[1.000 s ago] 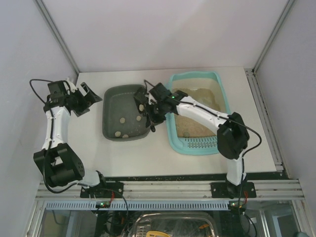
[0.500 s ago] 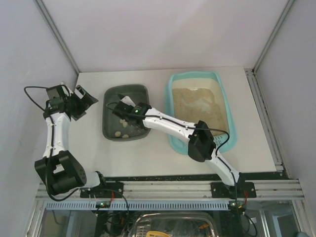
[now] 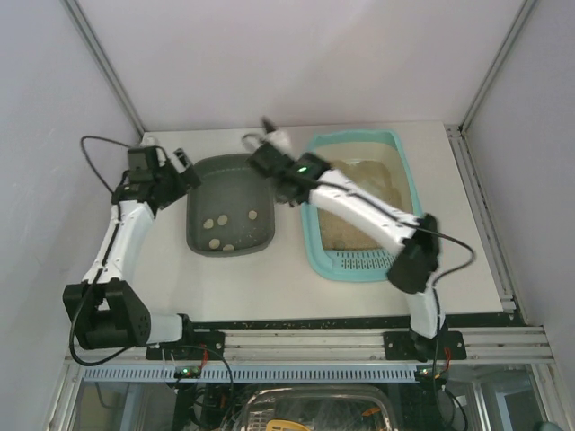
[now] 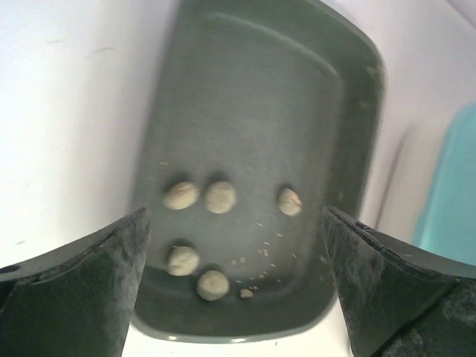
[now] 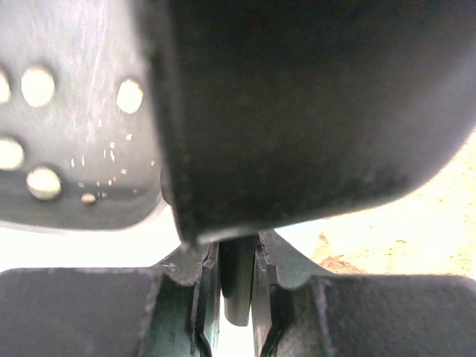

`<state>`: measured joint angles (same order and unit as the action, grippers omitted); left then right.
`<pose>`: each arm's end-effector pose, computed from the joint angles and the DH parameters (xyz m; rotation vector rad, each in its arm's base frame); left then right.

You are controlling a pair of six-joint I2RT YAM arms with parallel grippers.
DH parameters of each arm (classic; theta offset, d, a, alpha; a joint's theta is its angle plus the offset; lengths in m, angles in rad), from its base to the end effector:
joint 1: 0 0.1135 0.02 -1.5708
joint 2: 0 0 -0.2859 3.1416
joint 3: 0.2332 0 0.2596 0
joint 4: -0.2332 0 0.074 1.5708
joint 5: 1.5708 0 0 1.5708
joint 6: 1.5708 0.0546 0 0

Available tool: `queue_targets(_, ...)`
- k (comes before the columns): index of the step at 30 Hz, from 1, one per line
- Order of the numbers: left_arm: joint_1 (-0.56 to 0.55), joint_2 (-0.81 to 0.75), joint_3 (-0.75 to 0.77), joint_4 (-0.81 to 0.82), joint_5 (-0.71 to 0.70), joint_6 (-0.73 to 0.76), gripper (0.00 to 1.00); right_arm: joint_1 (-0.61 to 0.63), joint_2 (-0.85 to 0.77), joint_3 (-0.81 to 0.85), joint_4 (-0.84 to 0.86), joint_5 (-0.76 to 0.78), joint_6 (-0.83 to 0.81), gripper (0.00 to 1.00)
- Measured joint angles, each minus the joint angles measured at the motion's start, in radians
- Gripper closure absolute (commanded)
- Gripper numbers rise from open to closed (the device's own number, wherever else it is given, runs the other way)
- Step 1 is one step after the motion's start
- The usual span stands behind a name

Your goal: Clean the litter box

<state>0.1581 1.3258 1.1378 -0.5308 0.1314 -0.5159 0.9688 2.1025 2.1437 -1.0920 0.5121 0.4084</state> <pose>0.3037 0.0412 0.3182 -0.6969 2.1971 -0.3352 0.2912 0.3766 0.3248 -0.5082 2.3766 -0.0803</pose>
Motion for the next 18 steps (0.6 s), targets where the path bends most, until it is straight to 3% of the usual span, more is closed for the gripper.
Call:
queue_targets(5, -0.304, 0.0, 0.026, 0.051, -0.126, 0.086, 0.0, -0.208, -0.389, -0.23, 0.114, -0.093, 0.072, 1.0)
queue_targets(10, -0.521, 0.078, 0.149, 0.019, -0.21, 0.172, 0.0, -0.472, -0.791, -0.565, 0.277, -0.257, 0.194, 1.0)
queue_targets(18, -0.723, 0.181, 0.179, 0.036, -0.314, 0.136, 0.0, -0.559, -0.977, -0.767, 0.286, -0.403, 0.344, 1.0)
